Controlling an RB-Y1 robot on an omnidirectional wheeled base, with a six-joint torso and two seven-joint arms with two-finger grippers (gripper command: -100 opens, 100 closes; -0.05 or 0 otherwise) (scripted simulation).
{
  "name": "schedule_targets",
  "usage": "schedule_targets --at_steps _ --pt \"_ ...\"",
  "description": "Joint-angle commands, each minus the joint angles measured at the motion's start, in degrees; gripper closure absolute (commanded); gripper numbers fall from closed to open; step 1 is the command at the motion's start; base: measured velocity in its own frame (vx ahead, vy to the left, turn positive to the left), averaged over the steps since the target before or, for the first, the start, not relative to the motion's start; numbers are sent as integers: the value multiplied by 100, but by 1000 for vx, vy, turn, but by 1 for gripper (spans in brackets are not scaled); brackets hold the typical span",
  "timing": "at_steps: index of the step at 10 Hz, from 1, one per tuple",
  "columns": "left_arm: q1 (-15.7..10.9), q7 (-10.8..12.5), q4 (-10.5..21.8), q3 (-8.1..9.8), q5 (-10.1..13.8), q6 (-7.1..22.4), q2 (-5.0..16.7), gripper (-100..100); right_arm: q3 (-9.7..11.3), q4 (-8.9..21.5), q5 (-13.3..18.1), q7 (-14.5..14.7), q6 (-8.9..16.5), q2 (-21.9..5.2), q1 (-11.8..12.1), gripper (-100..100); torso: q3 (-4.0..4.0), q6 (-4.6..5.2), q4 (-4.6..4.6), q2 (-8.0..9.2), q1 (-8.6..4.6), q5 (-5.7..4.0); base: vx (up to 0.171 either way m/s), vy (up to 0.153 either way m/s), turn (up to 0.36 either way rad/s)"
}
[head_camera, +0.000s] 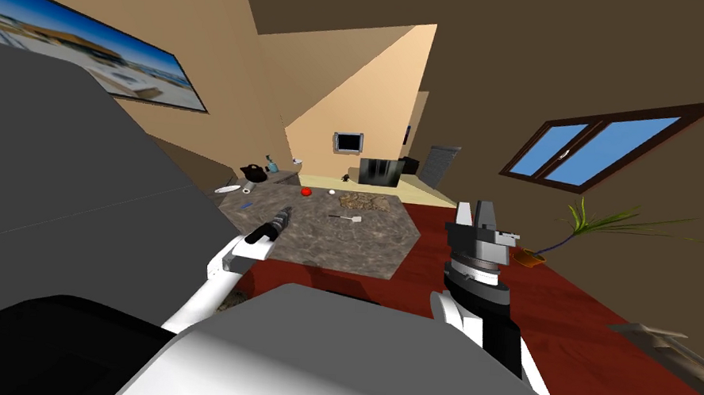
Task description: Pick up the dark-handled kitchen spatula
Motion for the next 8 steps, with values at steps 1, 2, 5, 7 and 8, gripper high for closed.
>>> schedule_targets --at_steps 1,2,5,7,8 --pt "-103 -20 77 41 -19 286 39 -100 0 0 0 0 0 0 0 0 0 0 0 0 0 0 6 -43 -62" --pt "-103 -20 77 41 -19 356 39 -100 0 0 0 0 0 0 0 0 0 -1 0 0 -1 0 5 -19 3" --pt "-325 -107 431 265 51 897 329 -100 0 0 0 0 0 0 0 0 -2 -2 -1 -4 -4 -1 19 -61 -105" --pt "-325 -107 431 265 51 1133 329 -100 0 0 0 0 0 0 1 0 -3 -2 -1 -5 -9 -2 19 -41 -20" --pt "-436 -167 620 377 85 1319 459 -100 -1 0 0 0 0 0 1 0 -2 -3 -1 -2 3 1 25 -50 -117"
